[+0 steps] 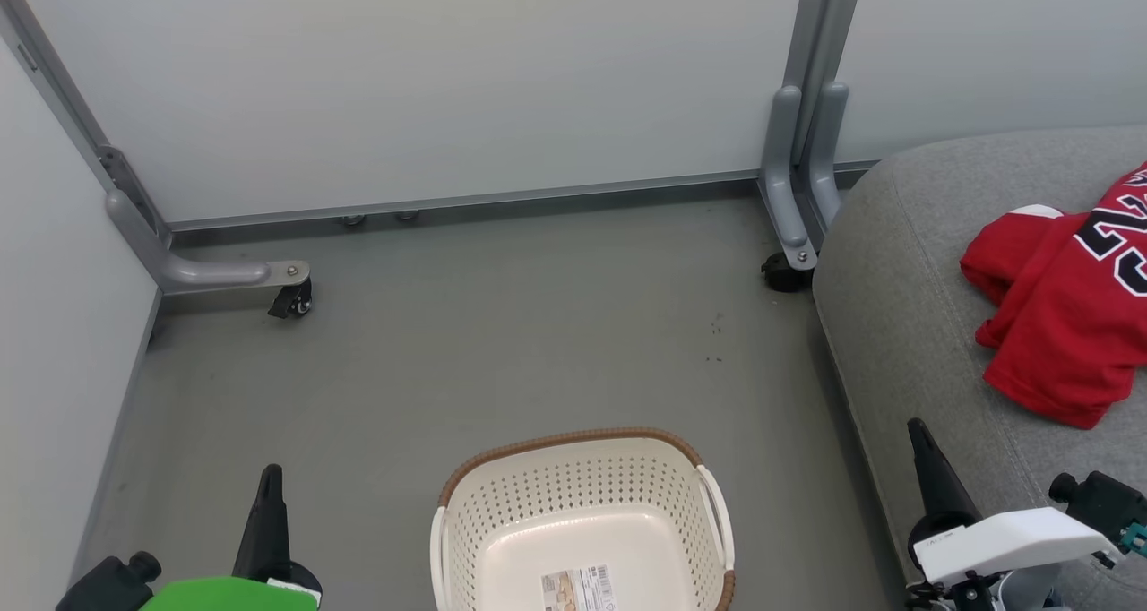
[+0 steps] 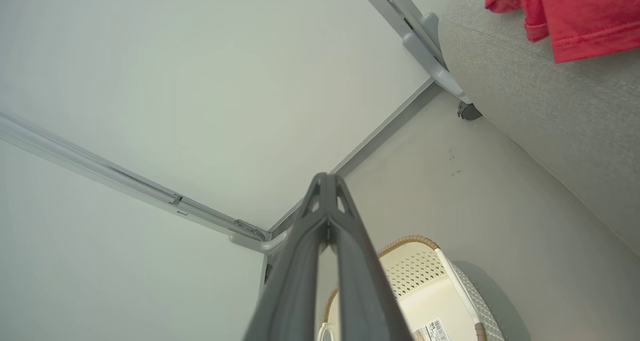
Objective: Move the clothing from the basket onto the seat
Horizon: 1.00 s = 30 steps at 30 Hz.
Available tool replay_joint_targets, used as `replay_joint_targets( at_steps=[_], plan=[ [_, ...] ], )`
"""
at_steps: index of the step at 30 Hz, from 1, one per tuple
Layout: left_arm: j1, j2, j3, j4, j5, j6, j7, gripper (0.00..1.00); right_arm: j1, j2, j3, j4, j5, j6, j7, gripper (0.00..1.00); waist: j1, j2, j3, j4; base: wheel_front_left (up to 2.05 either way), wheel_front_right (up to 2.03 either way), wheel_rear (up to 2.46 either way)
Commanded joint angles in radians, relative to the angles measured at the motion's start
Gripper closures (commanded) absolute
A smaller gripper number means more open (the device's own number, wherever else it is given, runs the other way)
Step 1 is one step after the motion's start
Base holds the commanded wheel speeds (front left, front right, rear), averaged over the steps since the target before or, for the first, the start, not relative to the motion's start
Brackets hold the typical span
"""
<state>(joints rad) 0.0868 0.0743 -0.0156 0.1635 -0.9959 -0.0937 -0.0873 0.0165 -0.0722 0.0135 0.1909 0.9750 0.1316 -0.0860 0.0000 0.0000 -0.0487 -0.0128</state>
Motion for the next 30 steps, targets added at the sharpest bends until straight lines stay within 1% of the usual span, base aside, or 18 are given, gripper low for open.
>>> replay_joint_targets(
  at_steps=[1, 14, 30],
  plan=[
    [-0.032, 0.008, 0.007, -0.006, -0.03, -0.006, 0.007, 1.0, -0.025, -0.007, -0.007, -0.005, 0.032, -0.001, 0.008, 1.0, 0.0, 0.0, 0.001, 0.0, 0.0, 0.0, 0.0],
    [-0.073, 0.009, 0.026, 0.014, -0.182, -0.014, 0.045, 1.0, -0.051, -0.007, -0.027, 0.009, 0.186, -0.001, 0.048, 1.0, 0.0, 0.0, 0.011, 0.003, 0.0, 0.0, 0.0],
    [-0.116, 0.008, 0.047, 0.036, -0.332, -0.022, 0.086, 1.0, -0.076, -0.006, -0.05, 0.023, 0.341, -0.001, 0.089, 1.0, 0.0, 0.0, 0.022, 0.005, 0.0, 0.0, 0.0]
  ],
)
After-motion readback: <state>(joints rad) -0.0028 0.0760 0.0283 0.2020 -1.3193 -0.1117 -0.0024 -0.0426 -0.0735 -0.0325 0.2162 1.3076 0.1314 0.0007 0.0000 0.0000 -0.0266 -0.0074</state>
